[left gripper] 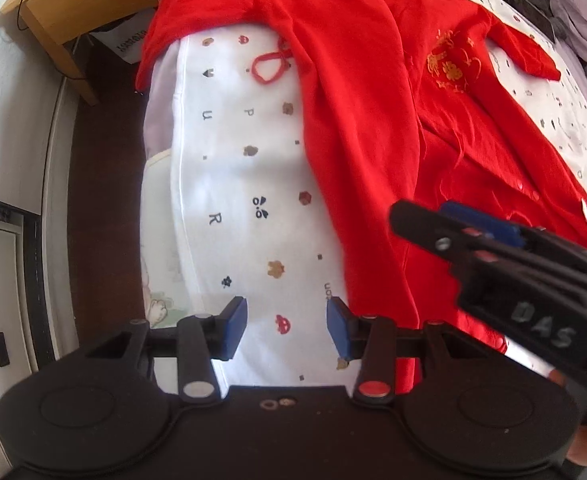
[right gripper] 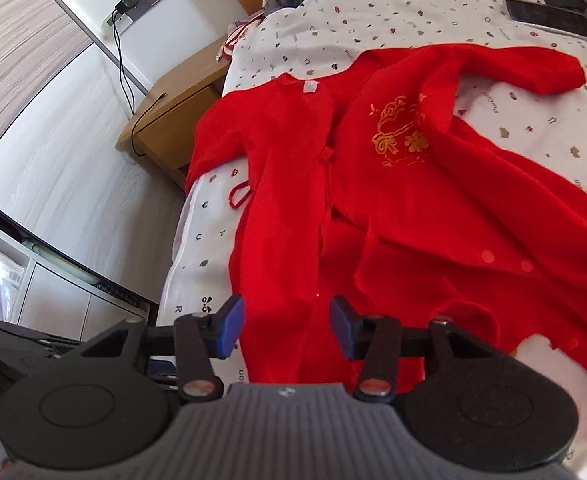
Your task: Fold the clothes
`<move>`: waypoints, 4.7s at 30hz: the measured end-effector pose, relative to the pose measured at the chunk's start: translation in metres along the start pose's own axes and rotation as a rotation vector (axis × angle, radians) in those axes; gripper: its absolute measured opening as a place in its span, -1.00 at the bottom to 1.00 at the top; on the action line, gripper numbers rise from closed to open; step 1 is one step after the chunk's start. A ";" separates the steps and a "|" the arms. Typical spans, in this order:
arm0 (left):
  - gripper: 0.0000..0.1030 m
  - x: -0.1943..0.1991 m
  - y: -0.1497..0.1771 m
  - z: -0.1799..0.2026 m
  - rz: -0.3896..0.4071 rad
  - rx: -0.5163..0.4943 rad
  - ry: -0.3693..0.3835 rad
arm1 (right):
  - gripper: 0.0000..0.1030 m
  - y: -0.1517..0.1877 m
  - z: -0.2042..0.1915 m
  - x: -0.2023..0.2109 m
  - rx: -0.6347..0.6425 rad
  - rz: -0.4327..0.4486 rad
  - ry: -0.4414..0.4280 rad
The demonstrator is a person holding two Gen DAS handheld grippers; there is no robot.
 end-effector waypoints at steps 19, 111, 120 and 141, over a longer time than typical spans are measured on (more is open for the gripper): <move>-0.14 0.010 -0.014 0.009 0.019 -0.005 0.034 | -0.89 -0.027 0.004 0.050 0.005 -0.005 0.174; -0.12 -0.043 -0.072 0.061 -0.022 0.036 0.169 | -0.96 -0.139 0.129 -0.009 0.325 -0.287 0.544; -0.11 -0.036 -0.064 0.056 -0.034 0.066 0.183 | -0.79 -0.134 0.122 0.037 0.265 -0.153 0.551; -0.99 -0.021 -0.048 0.041 0.055 0.083 0.222 | -0.09 -0.043 0.073 0.103 0.114 -0.086 0.446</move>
Point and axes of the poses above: each gripper's, at about its wrist camera, not at the fingertips, and x roughly against the way its jaws point, z to its right, y to its underside, the point moved 3 cm from there along -x, roughly the way its jaws point, and after that the axes turned 3 degrees about -y, right-handed, at the moved point
